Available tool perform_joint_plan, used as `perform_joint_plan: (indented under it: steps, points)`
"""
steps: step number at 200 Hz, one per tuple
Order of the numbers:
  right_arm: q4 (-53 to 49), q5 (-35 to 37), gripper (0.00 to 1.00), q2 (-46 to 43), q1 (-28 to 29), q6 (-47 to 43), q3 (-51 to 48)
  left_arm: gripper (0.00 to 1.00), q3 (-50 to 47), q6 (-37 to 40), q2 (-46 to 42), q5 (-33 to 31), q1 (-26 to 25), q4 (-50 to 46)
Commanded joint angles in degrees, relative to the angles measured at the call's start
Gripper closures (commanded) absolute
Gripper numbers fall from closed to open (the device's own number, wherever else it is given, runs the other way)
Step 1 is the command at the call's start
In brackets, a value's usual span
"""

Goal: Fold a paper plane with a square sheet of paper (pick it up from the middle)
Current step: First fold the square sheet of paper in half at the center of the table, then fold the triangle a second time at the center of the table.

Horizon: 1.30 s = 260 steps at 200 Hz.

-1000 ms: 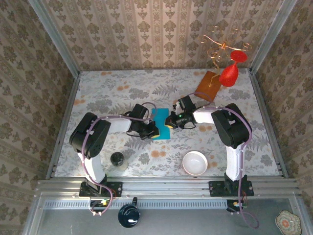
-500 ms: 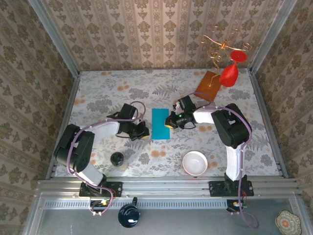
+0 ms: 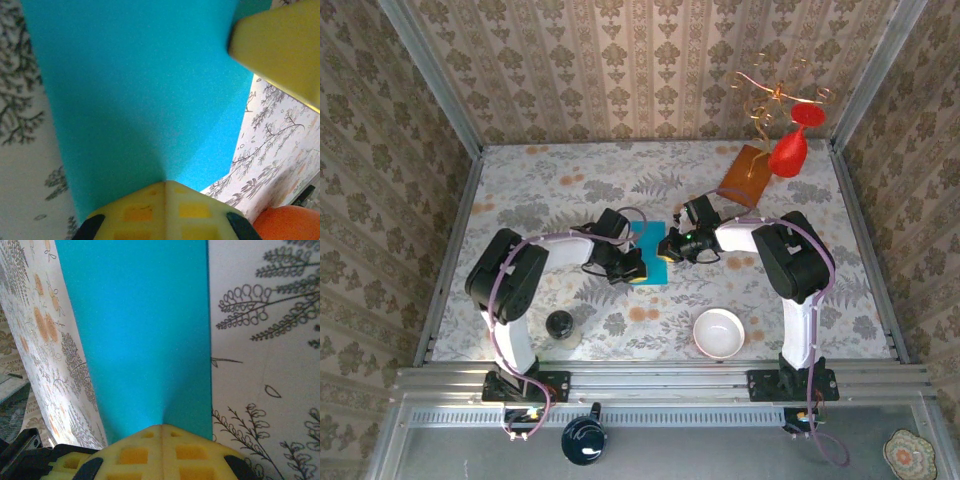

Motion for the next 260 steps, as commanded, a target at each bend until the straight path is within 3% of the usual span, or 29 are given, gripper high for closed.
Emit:
perform_joint_plan:
  steps: [1, 26, 53, 92, 132, 177, 216, 260]
  points:
    - [-15.36, 16.88, 0.98, 7.67, -2.17, 0.09, -4.72, 0.99, -5.69, 1.44, -3.0, -2.84, 1.28, -6.62]
    - [-15.0, 16.67, 0.98, 7.41, -2.17, 0.0, -4.62, 0.99, -10.57, 1.71, -7.29, -3.48, 2.99, -7.91]
    - [-14.7, 14.57, 0.97, 6.15, -1.95, -0.65, -4.14, 0.98, -9.0, 1.52, -12.42, -4.45, 3.08, -8.12]
    - [-11.64, 7.32, 0.88, -0.49, -1.11, -1.09, -2.38, 0.87, -4.07, -0.37, -16.02, -7.02, 3.08, -2.39]
    - [-6.09, -0.05, 0.75, -9.21, -0.98, 0.47, -0.29, 0.78, -0.01, -2.45, -11.07, -4.97, 2.99, 3.37]
    - [-6.14, 5.36, 0.65, -18.29, -1.2, 2.54, -6.2, 0.76, 5.17, -2.13, -4.06, -1.55, 2.73, 7.31]
    - [-10.5, 7.49, 0.58, -22.88, -1.64, 1.94, -10.86, 0.76, 7.22, -1.29, 0.6, -2.25, 2.89, 8.46]
    - [-9.67, 4.83, 0.58, -22.43, -1.21, 2.77, -14.53, 0.76, 9.63, -0.58, 5.44, -2.24, 3.71, 9.06]
